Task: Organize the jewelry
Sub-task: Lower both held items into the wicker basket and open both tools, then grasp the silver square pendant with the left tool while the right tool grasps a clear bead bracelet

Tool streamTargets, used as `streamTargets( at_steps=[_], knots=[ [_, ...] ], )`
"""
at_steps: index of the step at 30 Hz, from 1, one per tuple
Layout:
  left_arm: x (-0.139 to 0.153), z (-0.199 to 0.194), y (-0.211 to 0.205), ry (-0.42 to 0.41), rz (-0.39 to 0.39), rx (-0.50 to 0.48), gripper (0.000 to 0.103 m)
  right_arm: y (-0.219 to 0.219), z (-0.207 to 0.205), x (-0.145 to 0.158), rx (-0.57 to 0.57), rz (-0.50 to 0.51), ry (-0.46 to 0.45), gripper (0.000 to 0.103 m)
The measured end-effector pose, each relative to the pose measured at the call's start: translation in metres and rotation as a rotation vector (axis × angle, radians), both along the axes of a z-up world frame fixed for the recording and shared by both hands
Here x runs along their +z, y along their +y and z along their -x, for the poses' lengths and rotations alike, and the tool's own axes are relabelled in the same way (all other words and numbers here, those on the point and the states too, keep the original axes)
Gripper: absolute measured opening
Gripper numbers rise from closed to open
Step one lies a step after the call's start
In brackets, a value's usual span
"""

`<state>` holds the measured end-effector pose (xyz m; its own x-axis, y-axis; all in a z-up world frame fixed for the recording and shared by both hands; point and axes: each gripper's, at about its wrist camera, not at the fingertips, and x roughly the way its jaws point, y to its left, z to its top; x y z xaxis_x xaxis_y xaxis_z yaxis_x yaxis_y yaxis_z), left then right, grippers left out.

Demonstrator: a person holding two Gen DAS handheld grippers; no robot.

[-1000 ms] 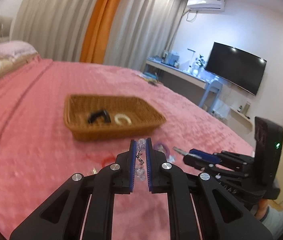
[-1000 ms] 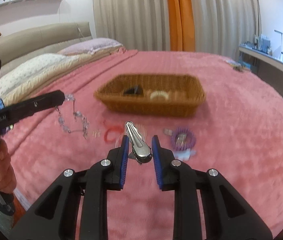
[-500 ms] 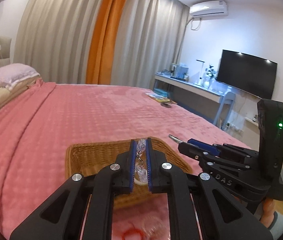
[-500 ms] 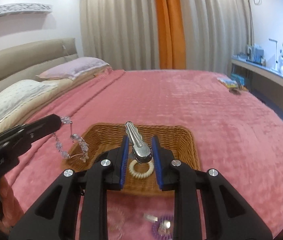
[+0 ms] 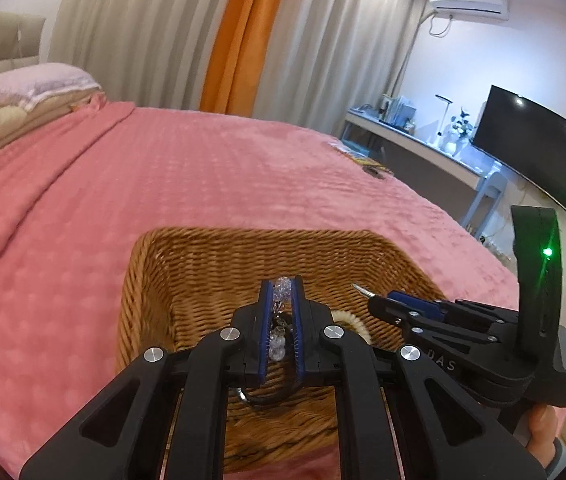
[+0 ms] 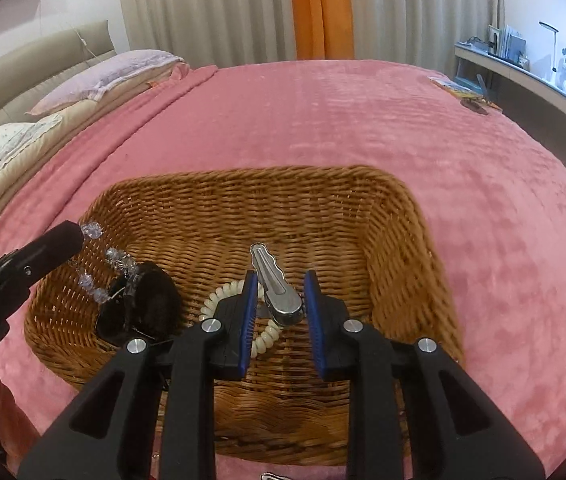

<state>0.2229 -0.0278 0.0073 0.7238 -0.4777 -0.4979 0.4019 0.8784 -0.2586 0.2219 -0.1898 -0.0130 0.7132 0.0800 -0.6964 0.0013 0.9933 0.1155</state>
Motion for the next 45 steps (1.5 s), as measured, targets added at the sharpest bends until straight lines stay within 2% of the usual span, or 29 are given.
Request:
streamTargets(
  at_steps=[1, 3, 4, 5, 9, 15, 19, 24, 27, 29, 31, 37, 39, 41, 45],
  knots=[
    [0.000, 0.000, 0.002, 0.007, 0.010, -0.001, 0.008, 0.000, 0.000, 0.000, 0.002, 0.002, 0.000, 0.022],
    [0.003, 0.003, 0.008, 0.006, 0.036, -0.003, 0.017, 0.000, 0.004, 0.004, 0.013, -0.007, -0.009, 0.032],
    [0.005, 0.006, 0.010, 0.002, 0.046, -0.002, 0.030, -0.001, 0.008, 0.007, 0.006, -0.008, -0.020, 0.048],
    [0.009, 0.011, 0.014, -0.009, 0.053, 0.007, 0.040, -0.003, 0.011, 0.011, 0.001, -0.011, -0.035, 0.055],
    [0.025, 0.034, 0.024, -0.042, 0.071, 0.007, 0.042, -0.008, 0.036, 0.031, 0.013, -0.035, -0.083, 0.055],
    [0.040, 0.089, 0.047, -0.065, 0.054, 0.032, 0.044, -0.011, 0.098, 0.057, 0.043, -0.032, -0.156, 0.055],
    [0.031, 0.121, 0.060, -0.033, 0.056, 0.045, 0.044, -0.011, 0.136, 0.052, 0.059, -0.037, -0.160, 0.055],
    [0.000, 0.140, 0.071, 0.053, 0.071, 0.041, 0.044, -0.005, 0.168, 0.034, 0.073, -0.049, -0.143, 0.045],
    [-0.017, 0.139, 0.076, 0.100, 0.083, 0.004, 0.044, 0.003, 0.172, 0.019, 0.090, -0.063, -0.108, 0.040],
    [-0.026, 0.137, 0.073, 0.100, 0.047, -0.001, 0.044, 0.007, 0.169, 0.008, 0.099, -0.076, -0.075, 0.040],
    [-0.035, 0.134, 0.071, 0.120, 0.017, -0.006, 0.044, 0.011, 0.160, -0.005, 0.130, -0.133, -0.019, 0.040],
    [-0.054, 0.123, 0.062, 0.192, -0.023, -0.059, 0.044, 0.022, 0.151, -0.024, 0.147, -0.114, 0.041, 0.037],
    [-0.065, 0.120, 0.055, 0.239, -0.051, -0.098, 0.044, 0.023, 0.148, -0.029, 0.155, -0.123, 0.070, 0.037],
    [-0.072, 0.118, 0.049, 0.267, -0.085, -0.109, 0.044, 0.027, 0.144, -0.034, 0.160, -0.105, 0.095, 0.037],
    [-0.072, 0.109, 0.044, 0.250, -0.124, -0.093, 0.044, 0.045, 0.139, -0.036, 0.172, -0.007, 0.098, 0.037]
  ],
)
